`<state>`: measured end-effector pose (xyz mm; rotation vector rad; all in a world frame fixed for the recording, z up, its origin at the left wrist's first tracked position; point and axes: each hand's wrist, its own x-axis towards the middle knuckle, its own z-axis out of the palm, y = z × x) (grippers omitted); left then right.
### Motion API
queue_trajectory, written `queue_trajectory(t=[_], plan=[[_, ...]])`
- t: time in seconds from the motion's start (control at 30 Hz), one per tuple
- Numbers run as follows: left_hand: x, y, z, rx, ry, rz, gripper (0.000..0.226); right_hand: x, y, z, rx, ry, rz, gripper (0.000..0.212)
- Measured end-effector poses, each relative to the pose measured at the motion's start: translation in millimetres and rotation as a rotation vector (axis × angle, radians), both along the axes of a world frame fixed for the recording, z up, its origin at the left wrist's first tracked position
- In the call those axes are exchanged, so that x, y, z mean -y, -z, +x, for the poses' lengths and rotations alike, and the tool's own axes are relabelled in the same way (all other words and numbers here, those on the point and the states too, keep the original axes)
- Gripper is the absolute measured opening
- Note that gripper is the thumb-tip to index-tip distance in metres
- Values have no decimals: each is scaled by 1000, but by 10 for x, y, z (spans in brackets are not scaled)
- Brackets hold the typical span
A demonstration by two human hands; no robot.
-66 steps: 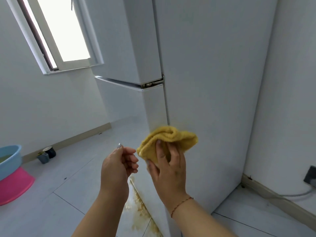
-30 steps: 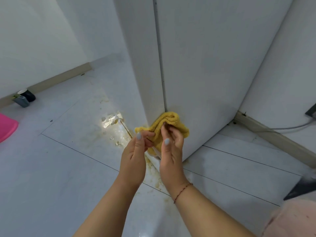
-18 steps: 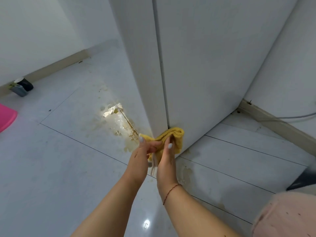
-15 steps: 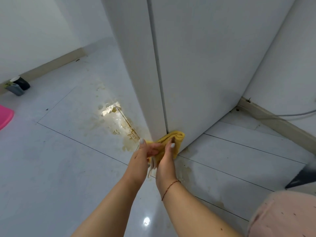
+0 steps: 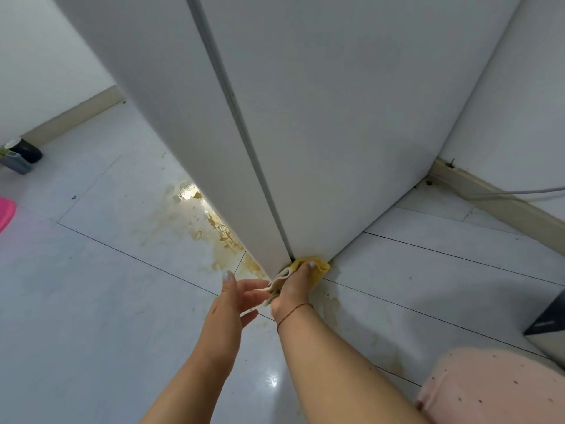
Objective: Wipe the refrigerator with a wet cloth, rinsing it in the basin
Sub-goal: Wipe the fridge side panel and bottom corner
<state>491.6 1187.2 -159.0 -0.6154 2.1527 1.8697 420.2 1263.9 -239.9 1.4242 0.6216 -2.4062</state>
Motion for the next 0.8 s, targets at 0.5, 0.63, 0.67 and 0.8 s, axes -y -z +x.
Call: queue_trajectory(t=[0.5, 0.63, 0.67, 0.8], plan=[[116, 134, 51, 22, -105, -14, 75, -119, 546, -104, 49, 57, -251, 62], [122, 88, 9, 8, -146, -40, 73, -54, 466, -77, 42, 38, -242, 70], [121, 76, -2, 6, -158, -43, 72, -35, 373, -70, 7, 51, -253, 69], [90, -17, -64, -28, -193, -41, 69, -31, 81, -50, -46, 134, -335, 59]])
